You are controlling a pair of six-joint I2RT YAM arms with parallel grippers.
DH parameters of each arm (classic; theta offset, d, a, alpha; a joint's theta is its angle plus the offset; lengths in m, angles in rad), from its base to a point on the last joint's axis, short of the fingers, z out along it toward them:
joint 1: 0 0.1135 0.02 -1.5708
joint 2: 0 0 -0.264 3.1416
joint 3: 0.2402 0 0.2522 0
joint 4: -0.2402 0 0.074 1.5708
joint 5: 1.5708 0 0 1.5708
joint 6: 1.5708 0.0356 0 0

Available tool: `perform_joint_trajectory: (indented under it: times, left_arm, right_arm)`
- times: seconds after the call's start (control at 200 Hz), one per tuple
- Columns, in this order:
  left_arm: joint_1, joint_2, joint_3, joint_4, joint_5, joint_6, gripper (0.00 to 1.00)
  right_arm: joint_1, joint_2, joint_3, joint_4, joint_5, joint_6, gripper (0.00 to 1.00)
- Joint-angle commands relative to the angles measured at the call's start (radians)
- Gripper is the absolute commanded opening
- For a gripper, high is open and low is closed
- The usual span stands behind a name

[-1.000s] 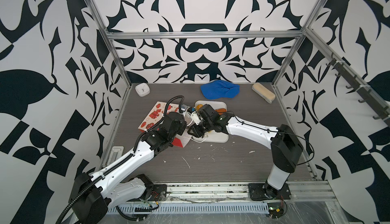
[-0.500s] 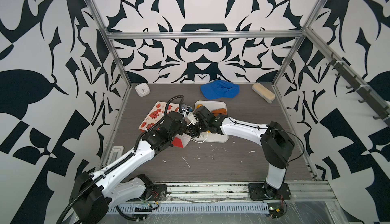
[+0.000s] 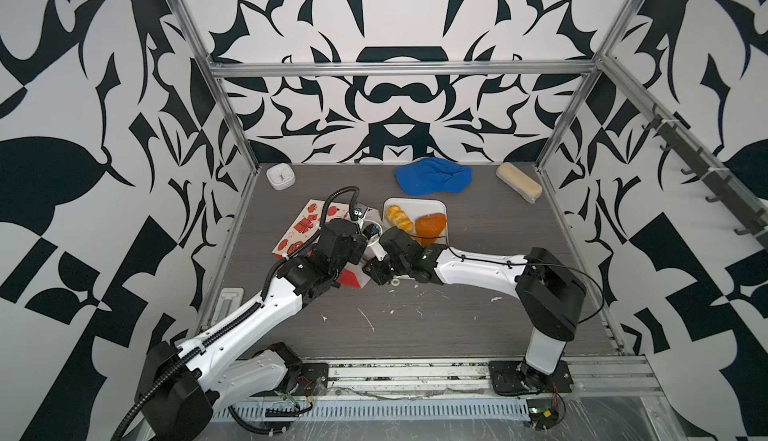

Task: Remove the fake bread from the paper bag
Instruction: 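Push the open tongs deeper toward the striped yellow bread inside the bag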

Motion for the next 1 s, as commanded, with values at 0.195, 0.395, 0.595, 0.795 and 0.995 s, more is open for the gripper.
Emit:
perform_joint_trajectory:
  times: [0.195,0.395,0.595,0.795,0.995]
  left_arm:
    - [0.004,-0.039,0.032,0.037,0.025,-0.018,0.12]
    - [0.005,-0.058,0.028,0.031,0.037,-0.015,0.12]
    - [0.006,-0.047,0.034,0.005,0.057,-0.010,0.13]
    - [0.005,-0.017,0.029,0.020,0.085,-0.014,0.14]
    - [0.006,0.009,0.025,0.024,0.096,0.003,0.14]
  right_arm:
    - [0.004,0.009,0.049,0.060,-0.020,0.023,0.36]
    - [0.004,0.054,0.090,0.051,-0.017,0.013,0.38]
    - [0.003,0.100,0.123,0.037,-0.039,0.010,0.39]
    - [0.003,0.150,0.176,0.018,-0.113,0.025,0.40]
    - [0.003,0.168,0.200,0.001,-0.137,0.014,0.40]
